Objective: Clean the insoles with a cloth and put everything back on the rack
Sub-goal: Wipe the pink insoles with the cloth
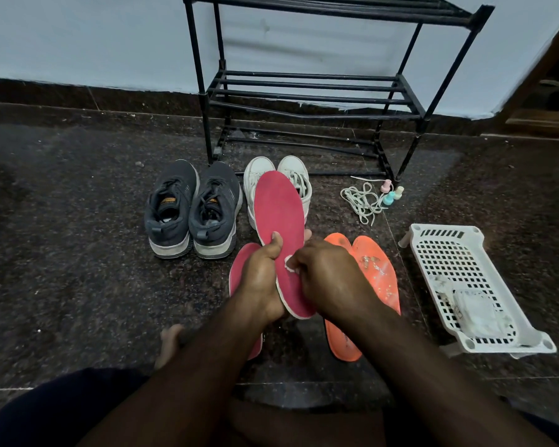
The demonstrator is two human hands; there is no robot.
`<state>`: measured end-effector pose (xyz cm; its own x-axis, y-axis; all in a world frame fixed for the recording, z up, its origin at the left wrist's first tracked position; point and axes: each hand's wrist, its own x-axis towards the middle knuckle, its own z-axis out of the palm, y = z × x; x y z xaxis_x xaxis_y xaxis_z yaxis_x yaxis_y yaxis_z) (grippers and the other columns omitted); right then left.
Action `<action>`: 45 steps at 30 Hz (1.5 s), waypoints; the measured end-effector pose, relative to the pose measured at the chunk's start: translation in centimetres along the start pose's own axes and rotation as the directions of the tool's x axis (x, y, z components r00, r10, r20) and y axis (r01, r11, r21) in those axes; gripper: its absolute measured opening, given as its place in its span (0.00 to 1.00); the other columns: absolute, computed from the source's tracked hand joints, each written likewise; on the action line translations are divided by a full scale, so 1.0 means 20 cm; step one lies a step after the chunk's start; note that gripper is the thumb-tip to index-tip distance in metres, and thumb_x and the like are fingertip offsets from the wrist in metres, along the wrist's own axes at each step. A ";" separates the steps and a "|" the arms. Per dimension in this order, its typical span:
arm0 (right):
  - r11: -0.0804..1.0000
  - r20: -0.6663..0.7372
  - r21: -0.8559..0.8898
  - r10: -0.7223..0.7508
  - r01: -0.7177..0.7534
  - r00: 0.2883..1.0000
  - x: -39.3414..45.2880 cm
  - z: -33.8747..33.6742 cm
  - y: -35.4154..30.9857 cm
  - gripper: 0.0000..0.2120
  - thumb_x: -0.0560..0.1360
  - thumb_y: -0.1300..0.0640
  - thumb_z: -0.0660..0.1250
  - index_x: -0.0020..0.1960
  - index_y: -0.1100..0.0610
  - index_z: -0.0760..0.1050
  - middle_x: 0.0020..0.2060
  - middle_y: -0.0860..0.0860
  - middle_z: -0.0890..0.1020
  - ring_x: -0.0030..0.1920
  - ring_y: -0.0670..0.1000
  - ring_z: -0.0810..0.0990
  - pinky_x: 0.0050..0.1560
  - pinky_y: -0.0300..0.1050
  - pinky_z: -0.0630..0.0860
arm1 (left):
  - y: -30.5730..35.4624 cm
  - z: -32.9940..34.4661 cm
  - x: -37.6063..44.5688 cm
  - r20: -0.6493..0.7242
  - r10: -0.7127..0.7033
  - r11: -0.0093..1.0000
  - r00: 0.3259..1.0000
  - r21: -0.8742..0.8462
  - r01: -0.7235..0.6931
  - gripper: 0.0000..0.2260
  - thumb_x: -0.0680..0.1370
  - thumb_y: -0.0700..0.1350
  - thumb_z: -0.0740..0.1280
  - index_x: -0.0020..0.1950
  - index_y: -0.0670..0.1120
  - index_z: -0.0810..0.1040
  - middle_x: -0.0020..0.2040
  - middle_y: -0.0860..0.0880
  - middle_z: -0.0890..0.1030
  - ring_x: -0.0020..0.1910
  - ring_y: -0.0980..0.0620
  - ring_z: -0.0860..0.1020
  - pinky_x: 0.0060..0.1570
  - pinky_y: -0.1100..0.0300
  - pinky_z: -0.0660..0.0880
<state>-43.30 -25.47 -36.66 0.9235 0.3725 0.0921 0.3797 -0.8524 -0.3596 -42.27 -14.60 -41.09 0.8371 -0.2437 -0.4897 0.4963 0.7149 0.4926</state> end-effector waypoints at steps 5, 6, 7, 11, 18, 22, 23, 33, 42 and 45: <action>0.993 -0.027 0.116 0.019 -0.016 0.999 -0.02 -0.03 0.00 0.11 0.70 0.60 0.63 0.47 0.53 0.83 0.44 0.53 0.82 0.46 0.54 0.80 0.48 0.51 0.76 | 0.00 0.00 0.02 -0.001 0.004 1.000 1.000 0.022 -0.004 0.24 0.85 0.55 0.55 0.54 0.38 0.83 0.51 0.40 0.85 0.48 0.44 0.84 0.62 0.47 0.73; 0.991 -0.101 0.132 0.034 -0.021 0.994 -0.02 -0.04 0.01 0.11 0.70 0.58 0.62 0.46 0.54 0.83 0.42 0.52 0.82 0.45 0.54 0.80 0.47 0.51 0.76 | -0.01 0.00 0.02 0.001 -0.005 1.000 1.000 0.013 0.005 0.23 0.85 0.54 0.56 0.51 0.38 0.83 0.49 0.39 0.84 0.47 0.43 0.84 0.63 0.46 0.73; 0.990 -0.155 0.138 0.039 -0.017 0.987 -0.01 -0.04 0.02 0.11 0.70 0.58 0.62 0.45 0.56 0.83 0.41 0.52 0.81 0.44 0.54 0.79 0.46 0.50 0.75 | -0.01 0.00 0.02 0.000 -0.012 1.000 1.000 0.007 0.012 0.22 0.84 0.53 0.57 0.50 0.38 0.82 0.47 0.39 0.83 0.45 0.43 0.83 0.61 0.46 0.73; 0.996 -0.085 0.076 -0.040 0.047 0.996 0.00 -0.01 -0.01 0.07 0.67 0.61 0.68 0.43 0.58 0.83 0.37 0.54 0.81 0.40 0.56 0.79 0.41 0.46 0.75 | 0.00 -0.01 0.02 0.003 -0.031 0.999 1.000 -0.018 0.031 0.21 0.84 0.55 0.57 0.54 0.39 0.79 0.41 0.42 0.84 0.38 0.48 0.83 0.47 0.54 0.79; 0.979 0.036 0.189 -0.084 0.076 0.996 -0.05 -0.06 -0.02 0.11 0.68 0.65 0.68 0.46 0.55 0.84 0.41 0.52 0.84 0.44 0.54 0.81 0.48 0.50 0.76 | 0.04 -0.01 0.02 0.012 -0.016 1.000 1.000 0.003 0.015 0.24 0.84 0.56 0.55 0.62 0.38 0.79 0.57 0.38 0.83 0.57 0.43 0.81 0.65 0.46 0.72; 0.950 -0.229 0.312 0.040 0.034 0.973 -0.02 -0.07 -0.02 0.11 0.71 0.68 0.68 0.50 0.57 0.84 0.44 0.51 0.80 0.47 0.46 0.77 0.50 0.34 0.72 | 0.01 -0.01 0.02 0.053 -0.040 0.997 0.998 -0.069 0.043 0.21 0.84 0.54 0.57 0.49 0.38 0.79 0.43 0.39 0.83 0.46 0.43 0.82 0.57 0.49 0.75; 0.947 -0.216 0.321 0.062 0.011 0.974 -0.02 -0.06 -0.03 0.12 0.71 0.68 0.68 0.50 0.57 0.84 0.44 0.51 0.80 0.47 0.45 0.77 0.50 0.33 0.72 | 0.01 -0.01 0.01 0.063 -0.047 0.996 0.997 -0.066 0.051 0.22 0.84 0.55 0.57 0.49 0.38 0.79 0.44 0.39 0.83 0.46 0.43 0.82 0.60 0.49 0.74; 0.992 0.123 -0.071 -0.098 0.107 0.988 -0.06 -0.02 -0.08 0.07 0.73 0.59 0.62 0.46 0.58 0.78 0.44 0.58 0.77 0.43 0.60 0.78 0.41 0.45 0.68 | 0.07 0.01 0.00 0.005 -0.053 0.999 0.999 0.016 0.052 0.27 0.84 0.59 0.52 0.67 0.39 0.77 0.65 0.39 0.79 0.61 0.42 0.78 0.63 0.44 0.71; 0.998 -0.110 0.042 0.047 -0.043 0.993 -0.02 0.03 -0.06 0.05 0.71 0.57 0.68 0.40 0.59 0.80 0.35 0.55 0.78 0.38 0.58 0.76 0.39 0.45 0.67 | 0.05 0.01 -0.01 -0.006 -0.084 0.996 0.996 -0.001 0.084 0.26 0.84 0.58 0.54 0.56 0.37 0.79 0.38 0.42 0.84 0.35 0.51 0.83 0.42 0.62 0.81; 0.997 -0.026 0.080 0.021 -0.019 0.999 -0.05 0.02 -0.07 0.07 0.72 0.56 0.65 0.40 0.58 0.79 0.37 0.56 0.80 0.42 0.58 0.77 0.42 0.46 0.66 | 0.08 0.02 -0.02 -0.031 -0.061 0.998 0.998 0.015 0.061 0.28 0.84 0.60 0.53 0.66 0.39 0.78 0.61 0.39 0.82 0.58 0.44 0.81 0.62 0.51 0.75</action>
<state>-44.69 -24.46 -36.62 0.9322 0.3451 0.1086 0.3568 -0.8269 -0.4346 -41.67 -13.61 -39.78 0.7979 -0.2665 -0.5407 0.5501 0.6887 0.4722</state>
